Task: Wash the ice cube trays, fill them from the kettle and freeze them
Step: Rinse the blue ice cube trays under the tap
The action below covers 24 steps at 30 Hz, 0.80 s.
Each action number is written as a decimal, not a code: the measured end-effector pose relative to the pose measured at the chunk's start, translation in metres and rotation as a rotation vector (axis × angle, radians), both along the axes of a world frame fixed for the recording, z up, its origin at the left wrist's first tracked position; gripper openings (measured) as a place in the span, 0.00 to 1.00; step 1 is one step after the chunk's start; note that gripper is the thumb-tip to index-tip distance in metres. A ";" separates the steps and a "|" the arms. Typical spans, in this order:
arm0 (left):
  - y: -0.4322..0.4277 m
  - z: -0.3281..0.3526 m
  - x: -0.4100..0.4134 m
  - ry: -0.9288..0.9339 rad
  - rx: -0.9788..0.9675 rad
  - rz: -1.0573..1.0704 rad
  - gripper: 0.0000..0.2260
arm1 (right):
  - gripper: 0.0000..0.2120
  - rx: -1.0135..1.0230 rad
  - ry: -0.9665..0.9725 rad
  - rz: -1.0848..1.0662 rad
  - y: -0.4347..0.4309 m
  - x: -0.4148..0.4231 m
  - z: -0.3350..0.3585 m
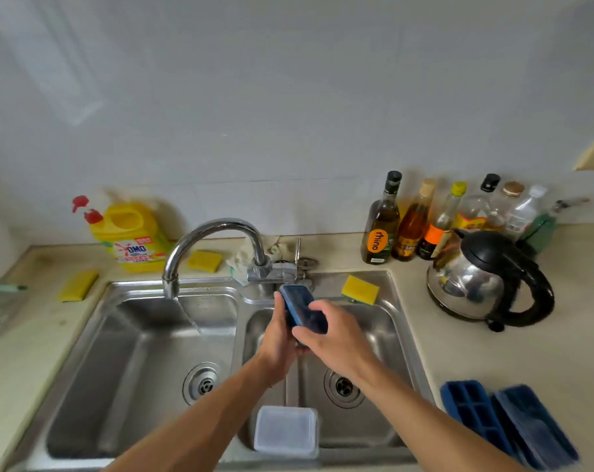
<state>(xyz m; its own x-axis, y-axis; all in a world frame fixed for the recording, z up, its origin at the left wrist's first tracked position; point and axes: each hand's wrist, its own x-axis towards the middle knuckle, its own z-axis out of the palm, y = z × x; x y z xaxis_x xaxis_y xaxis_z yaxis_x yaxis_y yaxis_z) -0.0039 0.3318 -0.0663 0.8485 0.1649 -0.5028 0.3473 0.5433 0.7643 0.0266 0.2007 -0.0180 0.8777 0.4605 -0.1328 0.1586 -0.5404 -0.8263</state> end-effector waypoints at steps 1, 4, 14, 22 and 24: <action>0.010 -0.001 -0.004 0.010 0.004 0.037 0.33 | 0.30 -0.007 -0.004 0.033 0.012 -0.002 0.000; 0.032 -0.004 -0.015 0.036 0.018 0.143 0.34 | 0.28 -0.053 -0.030 0.128 0.038 -0.007 -0.005; 0.079 -0.015 -0.057 0.287 0.154 0.347 0.32 | 0.25 -0.074 0.109 0.409 0.092 -0.017 -0.017; 0.119 -0.024 -0.063 0.409 0.158 0.317 0.33 | 0.27 -0.169 0.181 0.450 0.133 -0.019 -0.029; 0.136 -0.030 -0.058 0.428 0.172 0.274 0.33 | 0.29 -0.200 0.186 0.431 0.148 -0.018 -0.031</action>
